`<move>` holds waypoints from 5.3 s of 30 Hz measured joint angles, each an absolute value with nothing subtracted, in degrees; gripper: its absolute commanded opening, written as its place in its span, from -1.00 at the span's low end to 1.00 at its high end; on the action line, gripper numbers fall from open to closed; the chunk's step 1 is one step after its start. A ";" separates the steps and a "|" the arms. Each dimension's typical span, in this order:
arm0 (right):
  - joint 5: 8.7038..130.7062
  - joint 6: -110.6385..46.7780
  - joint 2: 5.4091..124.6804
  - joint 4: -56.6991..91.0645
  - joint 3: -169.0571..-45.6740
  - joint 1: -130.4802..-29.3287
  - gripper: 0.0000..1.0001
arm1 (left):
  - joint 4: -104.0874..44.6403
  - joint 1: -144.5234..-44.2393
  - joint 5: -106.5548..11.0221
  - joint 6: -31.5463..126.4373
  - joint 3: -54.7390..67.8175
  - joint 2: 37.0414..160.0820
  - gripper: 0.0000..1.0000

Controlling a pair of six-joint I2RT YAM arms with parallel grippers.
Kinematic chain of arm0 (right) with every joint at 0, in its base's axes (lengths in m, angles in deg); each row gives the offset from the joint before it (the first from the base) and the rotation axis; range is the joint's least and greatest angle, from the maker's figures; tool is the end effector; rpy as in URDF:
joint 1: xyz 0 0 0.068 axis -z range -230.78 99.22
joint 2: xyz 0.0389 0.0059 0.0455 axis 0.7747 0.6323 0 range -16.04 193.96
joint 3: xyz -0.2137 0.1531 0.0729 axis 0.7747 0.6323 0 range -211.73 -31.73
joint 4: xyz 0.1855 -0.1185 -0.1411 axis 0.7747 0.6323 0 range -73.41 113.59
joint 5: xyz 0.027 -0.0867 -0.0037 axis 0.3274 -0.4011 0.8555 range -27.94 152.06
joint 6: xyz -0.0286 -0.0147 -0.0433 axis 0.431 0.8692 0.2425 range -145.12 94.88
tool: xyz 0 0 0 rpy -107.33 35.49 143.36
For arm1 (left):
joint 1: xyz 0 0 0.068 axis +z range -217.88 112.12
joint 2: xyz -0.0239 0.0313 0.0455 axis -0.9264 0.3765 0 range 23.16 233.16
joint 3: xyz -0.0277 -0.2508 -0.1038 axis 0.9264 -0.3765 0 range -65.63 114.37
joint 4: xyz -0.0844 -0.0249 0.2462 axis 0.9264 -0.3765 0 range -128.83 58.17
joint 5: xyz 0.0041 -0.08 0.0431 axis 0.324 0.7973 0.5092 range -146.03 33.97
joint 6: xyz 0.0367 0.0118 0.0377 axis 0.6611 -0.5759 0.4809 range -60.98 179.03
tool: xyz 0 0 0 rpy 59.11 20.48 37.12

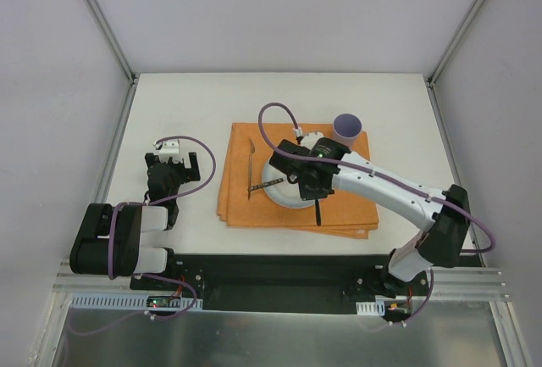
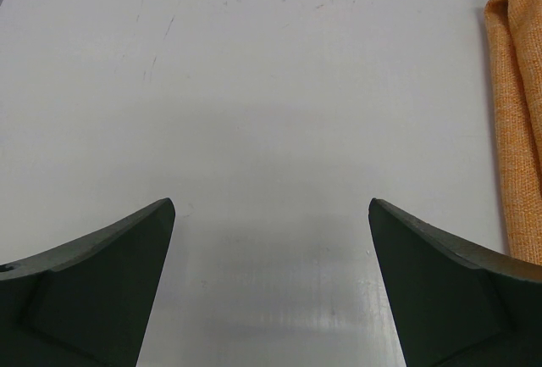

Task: Set the dinner table for one person
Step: Place the knife on the napkin, then pick up the spoon from the napkin.

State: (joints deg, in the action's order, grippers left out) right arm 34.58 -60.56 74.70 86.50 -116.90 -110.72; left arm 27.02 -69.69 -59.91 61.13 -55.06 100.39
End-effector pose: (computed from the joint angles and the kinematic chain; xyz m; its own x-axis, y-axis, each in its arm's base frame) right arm 0.1642 0.2510 0.3112 -0.8067 -0.3668 -0.4634 -0.2971 0.9295 -0.2185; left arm 0.2224 -0.0046 0.1550 -0.1371 0.0410 -0.9897 -0.0306 0.9985 0.0456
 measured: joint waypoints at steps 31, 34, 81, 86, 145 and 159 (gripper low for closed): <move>41.55 -45.58 43.45 57.32 -77.23 -96.38 -0.98 | 27.02 -69.69 -59.91 61.13 -55.06 100.39 0.99; 42.51 -44.27 43.56 55.33 -77.23 -93.28 -0.98 | 27.02 -69.69 -59.91 61.13 -55.06 100.39 0.99; 53.09 -32.51 68.91 43.02 -88.29 -77.54 -0.98 | 27.02 -69.69 -59.91 61.13 -55.06 100.39 0.99; 49.62 -32.51 68.93 43.39 -88.11 -76.89 -0.98 | 27.02 -69.69 -59.91 61.13 -55.06 100.39 0.98; 45.81 -33.69 62.18 51.77 -87.81 -76.73 -0.60 | 27.02 -69.69 -59.91 61.13 -55.06 100.39 0.99; 38.03 -45.48 41.28 64.75 -88.75 -92.67 -0.46 | 27.04 -69.69 -59.91 61.13 -55.06 100.39 0.99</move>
